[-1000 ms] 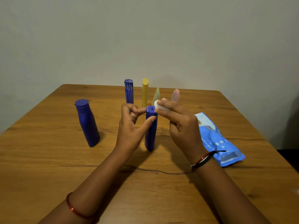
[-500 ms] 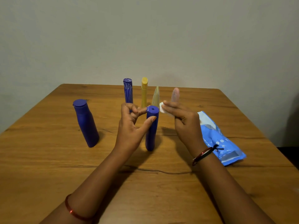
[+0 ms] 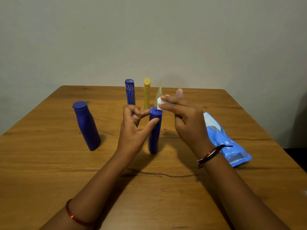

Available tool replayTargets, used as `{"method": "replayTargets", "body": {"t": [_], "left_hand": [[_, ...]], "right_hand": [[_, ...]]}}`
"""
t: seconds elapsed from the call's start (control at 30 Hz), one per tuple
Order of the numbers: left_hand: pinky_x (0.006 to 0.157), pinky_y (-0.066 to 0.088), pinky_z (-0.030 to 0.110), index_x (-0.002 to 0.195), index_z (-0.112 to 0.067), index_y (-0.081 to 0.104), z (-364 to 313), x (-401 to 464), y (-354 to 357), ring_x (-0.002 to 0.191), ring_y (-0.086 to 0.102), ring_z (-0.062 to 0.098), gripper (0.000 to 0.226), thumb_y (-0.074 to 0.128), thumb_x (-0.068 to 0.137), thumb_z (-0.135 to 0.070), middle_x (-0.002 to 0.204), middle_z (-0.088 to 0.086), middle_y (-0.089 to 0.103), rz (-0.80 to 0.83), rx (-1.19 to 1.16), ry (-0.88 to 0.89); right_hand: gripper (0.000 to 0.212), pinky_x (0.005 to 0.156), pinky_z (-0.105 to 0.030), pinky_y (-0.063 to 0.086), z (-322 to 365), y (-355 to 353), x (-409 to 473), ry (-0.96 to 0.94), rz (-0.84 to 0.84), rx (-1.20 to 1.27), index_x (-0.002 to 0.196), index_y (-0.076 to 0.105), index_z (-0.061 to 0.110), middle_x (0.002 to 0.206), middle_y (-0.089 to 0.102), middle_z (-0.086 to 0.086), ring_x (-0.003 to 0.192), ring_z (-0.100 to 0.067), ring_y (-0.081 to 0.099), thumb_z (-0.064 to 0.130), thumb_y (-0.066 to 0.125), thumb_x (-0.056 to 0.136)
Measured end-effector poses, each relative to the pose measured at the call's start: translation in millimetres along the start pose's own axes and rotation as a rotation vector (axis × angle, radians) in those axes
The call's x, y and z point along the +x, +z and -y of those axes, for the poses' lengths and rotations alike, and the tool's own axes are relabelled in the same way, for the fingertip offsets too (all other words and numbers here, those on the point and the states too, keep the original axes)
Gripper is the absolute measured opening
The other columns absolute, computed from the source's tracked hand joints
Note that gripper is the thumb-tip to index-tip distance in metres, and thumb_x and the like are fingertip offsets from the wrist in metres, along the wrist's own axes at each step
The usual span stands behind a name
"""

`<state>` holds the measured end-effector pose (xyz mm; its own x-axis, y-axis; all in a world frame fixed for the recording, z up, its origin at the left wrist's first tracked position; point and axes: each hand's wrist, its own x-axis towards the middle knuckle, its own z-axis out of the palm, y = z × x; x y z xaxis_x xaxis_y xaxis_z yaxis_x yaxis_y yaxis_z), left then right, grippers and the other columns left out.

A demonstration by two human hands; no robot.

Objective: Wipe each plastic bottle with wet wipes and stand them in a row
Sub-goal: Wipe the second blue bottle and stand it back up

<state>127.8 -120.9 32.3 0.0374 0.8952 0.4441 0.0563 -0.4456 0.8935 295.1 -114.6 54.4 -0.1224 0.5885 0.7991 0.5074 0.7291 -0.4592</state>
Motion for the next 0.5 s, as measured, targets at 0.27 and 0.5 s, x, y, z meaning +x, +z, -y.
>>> {"method": "replayTargets", "body": {"t": [0.27, 0.5], "left_hand": [[0.096, 0.050, 0.053, 0.099, -0.028, 0.038, 2.6, 2.1, -1.7, 0.114, 0.062, 0.018, 0.039, 0.068, 0.074, -0.033, 0.116, 0.023, 0.057, 0.010, -0.019, 0.002], [0.093, 0.051, 0.054, 0.098, -0.029, 0.039, 3.3, 2.6, -3.3, 0.115, 0.061, 0.022, 0.039, 0.069, 0.074, -0.032, 0.118, 0.023, 0.056, 0.013, -0.050, -0.012]], "right_hand": [[0.038, 0.102, -0.070, 0.024, 1.9, -6.5, 11.8, -0.139, 0.262, -0.185, 0.102, 0.072, 0.012, 0.121, 0.065, -0.003, 0.121, -0.019, 0.054, 0.008, 0.037, 0.087], [0.034, 0.104, -0.062, 0.031, 13.4, -5.4, 21.7, -0.270, 0.387, -0.353, 0.102, 0.072, 0.007, 0.118, 0.066, -0.009, 0.120, -0.024, 0.056, 0.012, 0.041, 0.088]]}}
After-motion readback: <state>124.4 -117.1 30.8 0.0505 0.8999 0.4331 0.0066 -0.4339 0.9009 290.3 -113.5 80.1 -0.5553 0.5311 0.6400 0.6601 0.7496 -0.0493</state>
